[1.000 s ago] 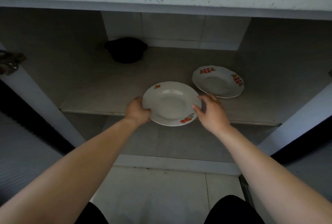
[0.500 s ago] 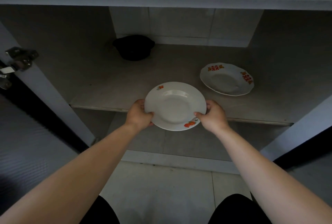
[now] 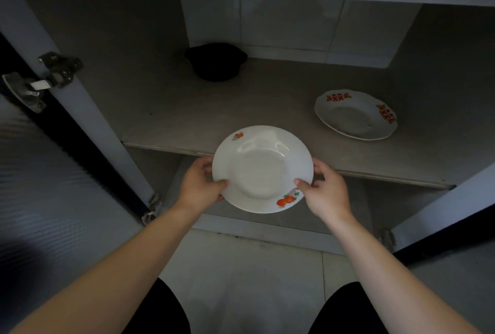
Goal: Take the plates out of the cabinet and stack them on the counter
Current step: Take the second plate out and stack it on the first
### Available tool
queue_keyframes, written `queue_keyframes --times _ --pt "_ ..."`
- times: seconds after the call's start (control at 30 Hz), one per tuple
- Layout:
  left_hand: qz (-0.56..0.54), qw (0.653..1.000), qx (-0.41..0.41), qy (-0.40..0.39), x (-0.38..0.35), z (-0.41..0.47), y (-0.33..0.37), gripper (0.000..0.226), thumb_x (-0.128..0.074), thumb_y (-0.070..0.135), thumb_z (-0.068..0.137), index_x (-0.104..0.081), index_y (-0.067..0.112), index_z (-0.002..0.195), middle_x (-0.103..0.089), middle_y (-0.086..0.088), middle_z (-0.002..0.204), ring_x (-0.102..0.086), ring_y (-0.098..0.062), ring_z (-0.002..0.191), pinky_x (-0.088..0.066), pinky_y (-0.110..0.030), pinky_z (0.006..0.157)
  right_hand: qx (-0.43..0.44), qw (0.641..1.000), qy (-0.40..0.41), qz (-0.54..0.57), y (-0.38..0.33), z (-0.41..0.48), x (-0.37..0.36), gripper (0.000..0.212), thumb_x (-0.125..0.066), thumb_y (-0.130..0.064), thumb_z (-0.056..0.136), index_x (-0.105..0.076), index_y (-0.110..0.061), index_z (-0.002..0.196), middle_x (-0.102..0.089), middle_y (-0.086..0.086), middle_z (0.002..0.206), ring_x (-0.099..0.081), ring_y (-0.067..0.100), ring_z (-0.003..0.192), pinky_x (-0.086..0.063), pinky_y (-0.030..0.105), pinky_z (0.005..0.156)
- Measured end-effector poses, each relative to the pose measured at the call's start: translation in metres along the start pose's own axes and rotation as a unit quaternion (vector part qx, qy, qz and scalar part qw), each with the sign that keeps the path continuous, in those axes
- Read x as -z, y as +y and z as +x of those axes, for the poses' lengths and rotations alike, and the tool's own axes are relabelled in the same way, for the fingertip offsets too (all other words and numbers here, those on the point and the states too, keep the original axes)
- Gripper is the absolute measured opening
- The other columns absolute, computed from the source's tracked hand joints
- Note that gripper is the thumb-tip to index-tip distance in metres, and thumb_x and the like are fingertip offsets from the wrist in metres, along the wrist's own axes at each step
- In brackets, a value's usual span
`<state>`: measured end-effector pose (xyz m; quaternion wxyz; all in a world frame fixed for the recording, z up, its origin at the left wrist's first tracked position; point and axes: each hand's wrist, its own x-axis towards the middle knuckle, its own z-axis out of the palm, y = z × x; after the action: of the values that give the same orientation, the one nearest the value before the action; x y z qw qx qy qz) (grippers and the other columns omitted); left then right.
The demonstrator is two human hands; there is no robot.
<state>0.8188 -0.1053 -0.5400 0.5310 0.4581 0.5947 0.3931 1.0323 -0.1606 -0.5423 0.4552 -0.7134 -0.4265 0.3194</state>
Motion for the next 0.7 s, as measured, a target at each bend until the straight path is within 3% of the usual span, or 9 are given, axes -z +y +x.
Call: queue_keyframes --times 0.17,0.27,0.37,0.57,0.7 --pt "-0.014 1.000 -0.006 0.001 0.024 -0.019 -0.007 0.053 -0.062 -0.010 0.079 -0.049 0.011 0.126 -0.055 -0.007 0.109 -0.057 -0.023 0.094 -0.056 -0.021 0.050 0.005 1.000 -0.013 0.009 -0.001 -0.020 -0.014 0.049 -0.067 -0.002 0.080 -0.056 -0.022 0.124 -0.060 -0.024 0.073 -0.069 0.017 0.073 -0.053 0.028 0.072" --pt "-0.011 1.000 -0.010 0.007 0.037 -0.028 -0.013 0.053 -0.062 -0.011 0.079 -0.049 0.011 0.126 -0.057 -0.009 0.110 -0.058 -0.025 0.095 -0.056 -0.019 0.050 0.002 1.000 -0.019 0.014 -0.004 -0.028 -0.023 0.050 -0.067 -0.002 0.080 -0.056 -0.021 0.125 -0.058 -0.027 0.071 -0.064 0.004 0.063 -0.051 0.019 0.066" --pt "-0.020 1.000 -0.011 0.017 0.052 -0.033 -0.019 0.053 -0.062 -0.011 0.079 -0.050 0.011 0.126 -0.058 -0.006 0.108 -0.060 -0.022 0.091 -0.056 -0.019 0.050 0.007 0.999 -0.025 0.021 -0.006 -0.034 -0.034 0.051 -0.068 -0.001 0.079 -0.057 -0.023 0.124 -0.060 -0.026 0.067 -0.068 0.013 0.065 -0.049 0.014 0.060" --pt "-0.009 0.998 -0.008 0.059 0.084 -0.044 -0.037 0.054 -0.065 -0.009 0.077 -0.052 0.012 0.125 -0.059 -0.008 0.110 -0.060 -0.010 0.074 -0.057 -0.023 0.052 0.007 0.998 -0.055 0.026 -0.004 -0.045 -0.064 0.052 -0.069 -0.002 0.078 -0.057 -0.025 0.123 -0.065 -0.020 0.086 -0.067 0.019 0.065 -0.053 0.031 0.069" --pt "0.005 0.996 0.001 0.086 0.104 -0.051 -0.047 0.052 -0.067 -0.007 0.076 -0.053 0.014 0.121 -0.060 -0.008 0.107 -0.061 -0.010 0.073 -0.057 -0.022 0.052 0.018 0.996 -0.081 0.026 -0.008 -0.049 -0.083 0.052 -0.068 0.001 0.079 -0.056 -0.026 0.122 -0.062 -0.007 0.097 -0.064 0.005 0.054 -0.049 0.015 0.059"
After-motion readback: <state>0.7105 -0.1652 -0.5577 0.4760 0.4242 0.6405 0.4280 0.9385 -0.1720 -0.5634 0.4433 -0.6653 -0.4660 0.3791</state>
